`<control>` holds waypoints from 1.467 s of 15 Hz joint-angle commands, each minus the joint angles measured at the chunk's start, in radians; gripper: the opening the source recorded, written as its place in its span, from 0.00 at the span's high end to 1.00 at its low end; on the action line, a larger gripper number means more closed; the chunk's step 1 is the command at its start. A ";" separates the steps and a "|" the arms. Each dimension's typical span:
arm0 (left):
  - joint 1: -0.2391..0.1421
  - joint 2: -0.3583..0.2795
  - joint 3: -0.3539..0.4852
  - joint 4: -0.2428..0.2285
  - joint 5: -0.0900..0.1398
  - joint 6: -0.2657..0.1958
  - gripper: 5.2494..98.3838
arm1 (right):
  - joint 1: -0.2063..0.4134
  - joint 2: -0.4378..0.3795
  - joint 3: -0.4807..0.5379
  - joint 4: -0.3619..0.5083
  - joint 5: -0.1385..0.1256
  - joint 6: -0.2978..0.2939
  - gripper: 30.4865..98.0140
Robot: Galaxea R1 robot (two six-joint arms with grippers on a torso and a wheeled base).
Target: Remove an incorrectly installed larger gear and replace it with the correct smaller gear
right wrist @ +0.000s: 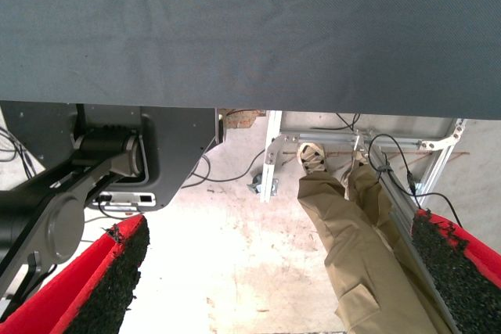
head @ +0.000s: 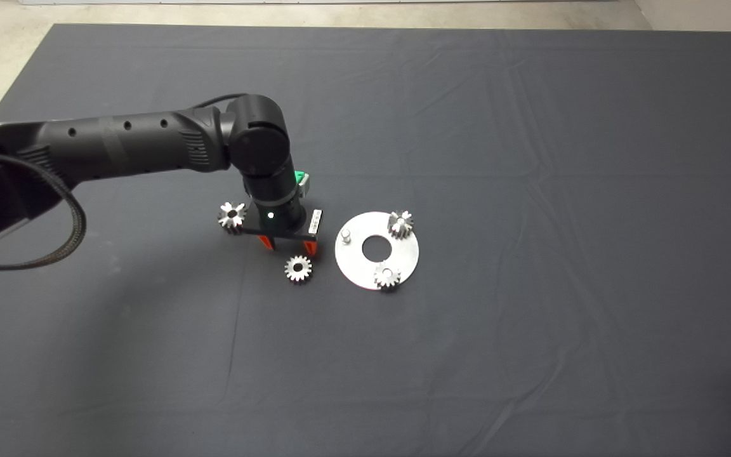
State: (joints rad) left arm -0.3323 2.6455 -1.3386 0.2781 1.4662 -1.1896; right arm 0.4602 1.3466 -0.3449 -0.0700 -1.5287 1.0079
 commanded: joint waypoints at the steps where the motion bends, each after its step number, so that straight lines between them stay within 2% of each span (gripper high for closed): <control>1: -0.068 -0.002 0.078 -0.054 0.029 -0.039 0.42 | 0.005 -0.002 0.000 0.030 -0.007 0.005 0.14; 2: -0.087 -0.002 0.103 -0.070 0.043 -0.052 0.42 | 0.005 -0.002 0.000 0.030 -0.007 0.005 0.14; 4: -0.120 -0.002 0.124 -0.118 0.049 -0.059 0.42 | 0.005 -0.002 0.000 0.030 -0.007 0.005 0.14; 6: -0.123 0.001 0.151 -0.138 0.048 -0.080 0.42 | 0.005 0.001 0.000 0.030 -0.007 0.005 0.14; 13: -0.119 -0.023 0.181 -0.134 0.049 -0.117 0.42 | 0.005 0.001 0.000 0.030 -0.013 0.005 0.14; 21: -0.104 -0.023 0.167 -0.081 0.048 -0.111 0.42 | 0.008 0.004 0.000 0.032 -0.014 0.005 0.14; 22: -0.090 -0.023 0.165 -0.079 0.048 -0.110 0.42 | 0.008 0.004 0.000 0.032 -0.014 0.005 0.14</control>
State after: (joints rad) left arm -0.4236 2.6238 -1.1717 0.1813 1.5038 -1.3009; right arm 0.4602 1.3500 -0.3453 -0.0700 -1.5287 1.0081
